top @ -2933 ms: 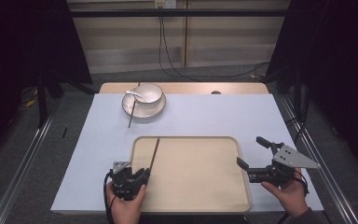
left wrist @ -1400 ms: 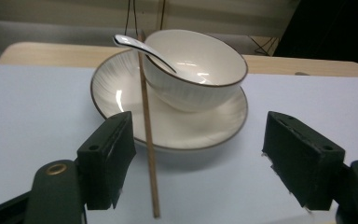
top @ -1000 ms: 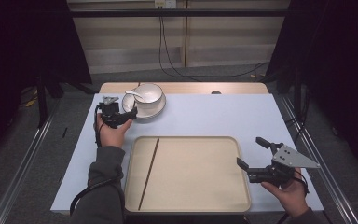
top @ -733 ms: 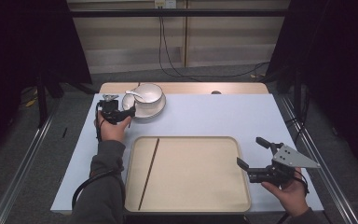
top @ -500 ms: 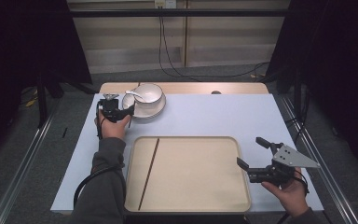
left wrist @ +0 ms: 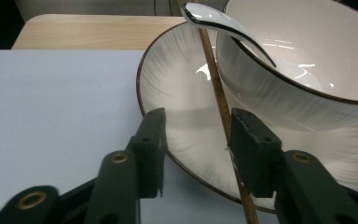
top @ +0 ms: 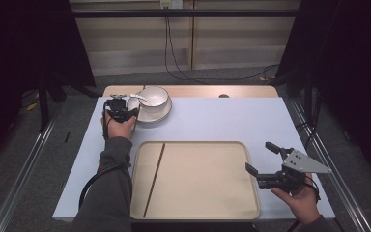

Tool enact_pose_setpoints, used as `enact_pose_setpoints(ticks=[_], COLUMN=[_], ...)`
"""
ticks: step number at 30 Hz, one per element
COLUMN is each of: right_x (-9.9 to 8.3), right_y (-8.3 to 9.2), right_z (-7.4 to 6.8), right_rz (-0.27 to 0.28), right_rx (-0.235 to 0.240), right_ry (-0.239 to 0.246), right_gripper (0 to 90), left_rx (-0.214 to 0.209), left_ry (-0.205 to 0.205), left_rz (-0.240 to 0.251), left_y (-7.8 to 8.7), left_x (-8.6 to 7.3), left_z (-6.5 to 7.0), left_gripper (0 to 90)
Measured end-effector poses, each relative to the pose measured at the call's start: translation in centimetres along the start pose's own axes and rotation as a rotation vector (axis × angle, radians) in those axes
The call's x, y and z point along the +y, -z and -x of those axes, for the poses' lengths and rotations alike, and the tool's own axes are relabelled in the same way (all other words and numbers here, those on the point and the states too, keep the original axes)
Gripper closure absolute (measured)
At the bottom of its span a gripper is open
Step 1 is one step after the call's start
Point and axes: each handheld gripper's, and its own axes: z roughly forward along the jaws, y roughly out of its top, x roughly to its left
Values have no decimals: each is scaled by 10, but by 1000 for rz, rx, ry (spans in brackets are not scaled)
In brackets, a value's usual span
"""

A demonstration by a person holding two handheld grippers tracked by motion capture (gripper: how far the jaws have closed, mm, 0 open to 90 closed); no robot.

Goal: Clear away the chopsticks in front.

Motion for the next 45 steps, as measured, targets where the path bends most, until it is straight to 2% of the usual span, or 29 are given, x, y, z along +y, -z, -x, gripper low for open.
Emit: enact_pose_setpoints(ticks=[2,6,12,18,20,23,25,28,31,33,36,43,44,45], right_x=[0,0,0,0,0,0,0,-1,-1,-1,-1,0,0,0], right_y=[0,0,0,0,0,-1,-1,-1,-1,-1,-1,0,0,0], right_z=[0,0,1,0,1,0,0,0,1,1,1,1,0,0], right_rz=[3,-1,0,2,2,1,1,-3,-2,-1,-1,0,1,1], right_rx=[0,-1,6,5,6,6,6,4,6,2,3,0,9,11], right_ry=[-6,-2,-6,-6,-4,-10,-10,-12,-11,-11,-13,-12,-12,-4], right_gripper=[40,40,40,40,40,40,40,40,39,40,40,39,39,39], left_rx=[-1,-16,-8,-7,-4,-12,-15,-1,-4,8,29,13,12,8], left_ry=[-8,0,-5,12,0,12,15,25,36,55,48,141,135,153], left_rz=[1,-8,-26,-23,-32,-39,-65,-83,-93,-100,-115,-121,-123,-116], left_y=[-1,-4,-6,-7,-7,-10,-11,-12,-10,-9,-4,13,15,17], left_x=[2,3,7,8,7,5,5,4,4,4,4,-1,-3,-5], left_z=[0,2,7,9,10,10,9,11,11,12,14,14,13,14], left_gripper=[592,635,696,688,687,705,740,839,854,855,857,857,857,858])
